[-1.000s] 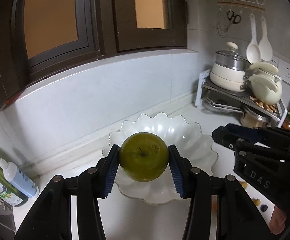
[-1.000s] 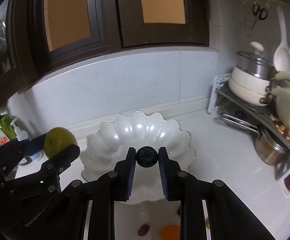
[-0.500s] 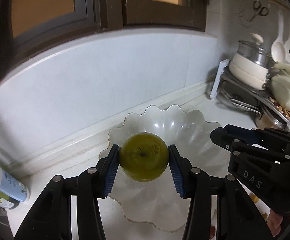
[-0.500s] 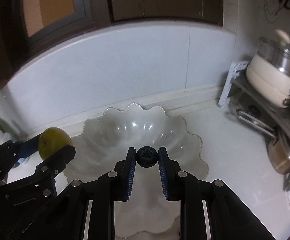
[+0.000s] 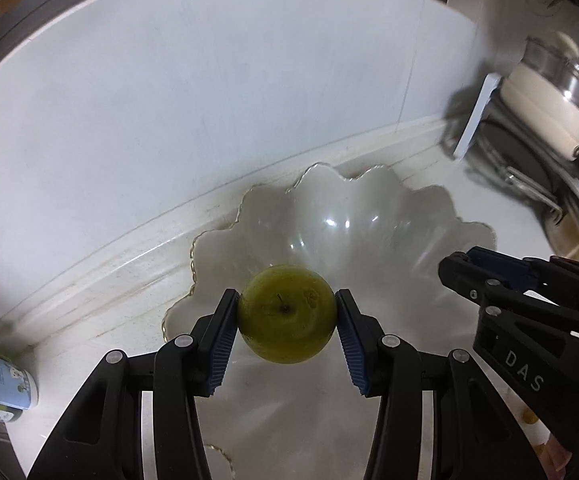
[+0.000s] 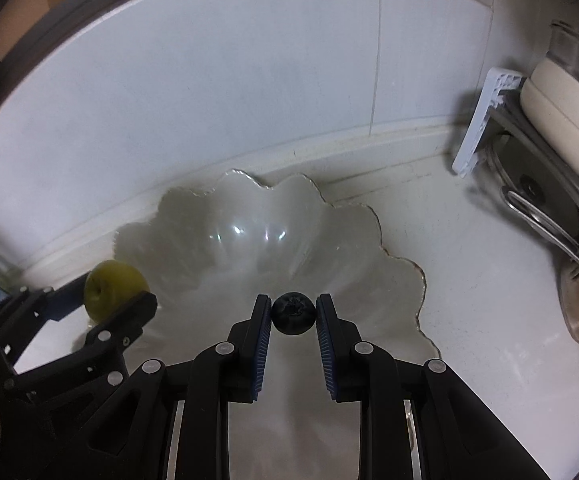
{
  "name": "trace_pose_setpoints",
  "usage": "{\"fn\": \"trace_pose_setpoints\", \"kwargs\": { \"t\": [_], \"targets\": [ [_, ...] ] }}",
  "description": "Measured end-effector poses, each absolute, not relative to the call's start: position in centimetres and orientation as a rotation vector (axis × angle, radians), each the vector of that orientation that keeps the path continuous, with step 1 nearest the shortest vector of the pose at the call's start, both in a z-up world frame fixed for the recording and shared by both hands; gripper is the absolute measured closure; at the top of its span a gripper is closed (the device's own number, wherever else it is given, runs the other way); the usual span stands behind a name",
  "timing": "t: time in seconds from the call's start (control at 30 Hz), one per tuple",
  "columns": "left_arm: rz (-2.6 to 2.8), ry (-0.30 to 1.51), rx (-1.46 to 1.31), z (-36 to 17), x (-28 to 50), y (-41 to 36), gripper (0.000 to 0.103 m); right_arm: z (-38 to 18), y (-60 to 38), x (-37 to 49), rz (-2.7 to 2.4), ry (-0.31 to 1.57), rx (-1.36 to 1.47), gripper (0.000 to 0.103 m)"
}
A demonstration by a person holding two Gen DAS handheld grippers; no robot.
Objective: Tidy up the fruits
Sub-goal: 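Open the left tool dropping the apple while the right tool releases the plum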
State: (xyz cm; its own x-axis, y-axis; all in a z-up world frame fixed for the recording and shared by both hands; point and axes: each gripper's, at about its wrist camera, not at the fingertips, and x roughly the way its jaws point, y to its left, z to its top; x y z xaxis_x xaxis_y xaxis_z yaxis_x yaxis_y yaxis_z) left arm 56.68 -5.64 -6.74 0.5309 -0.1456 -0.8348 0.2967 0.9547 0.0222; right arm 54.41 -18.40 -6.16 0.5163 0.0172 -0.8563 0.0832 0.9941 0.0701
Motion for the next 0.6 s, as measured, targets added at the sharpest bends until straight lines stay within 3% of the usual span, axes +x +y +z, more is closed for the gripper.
{"fn": "trace_pose_setpoints", "kwargs": {
  "t": [0.4, 0.43, 0.5, 0.6],
  "targets": [
    [-0.267, 1.073, 0.201, -9.0, 58.7, -6.4, 0.055, -9.0, -19.1, 55.6, -0.044, 1.11, 0.11, 0.077],
    [-0.265, 1.089, 0.209, -9.3, 58.8, -6.4, 0.055, -9.1, -19.1, 55.6, -0.043, 1.112, 0.108, 0.075],
    [-0.265, 1.099, 0.208, -9.5, 58.8, -6.2, 0.051, -9.1, -18.9, 55.5, -0.048, 1.114, 0.102, 0.06],
    [-0.245, 1.065, 0.205, -8.9, 58.4, -5.9, 0.042, -9.0, -18.9, 55.1, -0.06, 1.107, 0.094, 0.057]
  ]
}}
